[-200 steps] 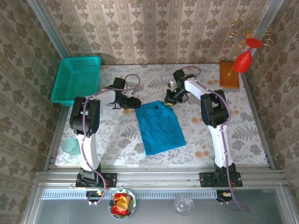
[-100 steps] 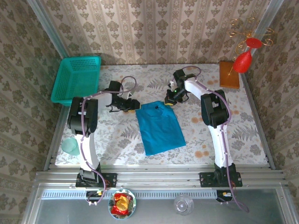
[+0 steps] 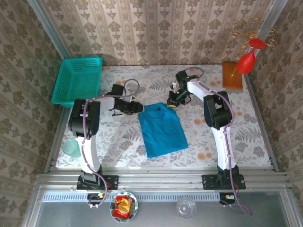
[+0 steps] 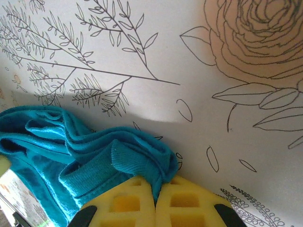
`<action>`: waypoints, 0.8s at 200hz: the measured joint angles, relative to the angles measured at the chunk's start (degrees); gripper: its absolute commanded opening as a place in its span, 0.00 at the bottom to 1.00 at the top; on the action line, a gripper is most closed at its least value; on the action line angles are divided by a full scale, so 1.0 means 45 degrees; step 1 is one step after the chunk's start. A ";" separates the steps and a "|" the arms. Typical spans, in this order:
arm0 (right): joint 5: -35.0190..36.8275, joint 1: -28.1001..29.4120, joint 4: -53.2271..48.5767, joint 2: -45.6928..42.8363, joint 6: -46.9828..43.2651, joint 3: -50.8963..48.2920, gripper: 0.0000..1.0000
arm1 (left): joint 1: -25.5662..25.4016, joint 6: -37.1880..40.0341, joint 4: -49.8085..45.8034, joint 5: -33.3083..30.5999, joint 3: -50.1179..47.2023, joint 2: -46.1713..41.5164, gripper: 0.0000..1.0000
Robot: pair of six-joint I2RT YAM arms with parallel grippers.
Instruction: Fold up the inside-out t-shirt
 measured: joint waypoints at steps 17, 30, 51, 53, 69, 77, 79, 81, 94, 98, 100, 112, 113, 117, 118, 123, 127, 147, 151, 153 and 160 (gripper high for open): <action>0.0000 0.0000 0.0000 -0.0010 0.0000 -0.0053 0.00 | -0.0185 -0.0010 0.0000 -0.0010 -0.0005 0.0000 0.30; 0.0000 0.0000 0.0005 -0.0029 0.0005 -0.0102 0.00 | -0.0253 -0.0010 -0.0005 -0.0015 -0.0005 0.0000 0.27; 0.0034 0.0000 0.0005 -0.0117 0.0005 -0.0204 0.00 | -0.0248 0.0019 -0.0049 -0.0107 -0.0005 0.0000 0.19; 0.0039 0.0000 0.0005 -0.0131 0.0005 -0.0214 0.00 | -0.0243 0.0034 -0.0053 -0.0117 -0.0005 0.0000 0.18; 0.0092 0.0000 0.0010 -0.0204 0.0005 -0.0325 0.00 | -0.0228 0.0073 -0.0083 -0.0301 -0.0005 0.0000 0.11; 0.0189 0.0000 0.0024 -0.0257 0.0010 -0.0389 0.00 | -0.0228 0.0068 -0.0087 -0.0393 -0.0005 -0.0010 0.09; 0.0219 0.0000 0.0039 -0.0277 0.0010 -0.0408 0.00 | -0.0228 0.0083 -0.0087 -0.0403 -0.0005 -0.0010 0.08; 0.0238 0.0000 0.0058 -0.0301 0.0010 -0.0442 0.00 | -0.0228 0.0087 -0.0087 -0.0413 -0.0005 -0.0010 0.08; 0.0418 -0.0005 0.0214 -0.0549 0.0053 -0.0724 0.00 | -0.0228 0.0083 -0.0083 -0.0505 -0.0005 -0.0068 0.03; 0.0495 -0.0010 0.0277 -0.0665 0.0087 -0.0855 0.00 | -0.0228 0.0083 -0.0083 -0.0525 -0.0005 -0.0121 0.02; 0.0525 -0.0015 0.0311 -0.0709 0.0102 -0.0903 0.00 | -0.0233 0.0078 -0.0083 -0.0549 -0.0005 -0.0141 0.02; 0.0695 -0.0087 0.0549 -0.1151 0.0248 -0.1345 0.00 | -0.0238 0.0078 -0.0087 -0.0607 -0.0010 -0.0398 0.00; 0.0709 -0.0097 0.0588 -0.1214 0.0262 -0.1404 0.00 | -0.0238 0.0078 -0.0087 -0.0617 -0.0010 -0.0413 0.00; 0.0753 -0.0117 0.0646 -0.1350 0.0287 -0.1525 0.00 | -0.0238 0.0078 -0.0087 -0.0636 -0.0010 -0.0534 0.00; 0.0772 -0.0126 0.0690 -0.1433 0.0330 -0.1579 0.00 | -0.0238 0.0078 -0.0087 -0.0641 -0.0010 -0.0583 0.00; 0.0826 -0.0151 0.0840 -0.1666 0.0364 -0.1792 0.00 | -0.0238 0.0078 -0.0083 -0.0641 -0.0010 -0.0753 0.00; 0.0879 -0.0175 0.0967 -0.1851 0.0403 -0.1948 0.00 | -0.0238 0.0078 -0.0078 -0.0646 -0.0010 -0.0884 0.00; 0.1015 -0.0330 0.1923 -0.3118 0.0612 -0.2890 0.00 | -0.0238 0.0078 -0.0044 -0.0627 0.0087 -0.1588 0.00; 0.1044 -0.0355 0.2239 -0.3453 0.0646 -0.3152 0.00 | -0.0238 0.0078 -0.0029 -0.0622 0.0155 -0.1695 0.00; 0.1083 -0.0374 0.2395 -0.3604 0.0641 -0.3283 0.00 | -0.0238 0.0078 -0.0029 -0.0617 0.0194 -0.1734 0.00; 0.1161 -0.0432 0.2778 -0.4114 0.0675 -0.3604 0.00 | -0.0238 0.0078 0.0000 -0.0578 0.0384 -0.1831 0.00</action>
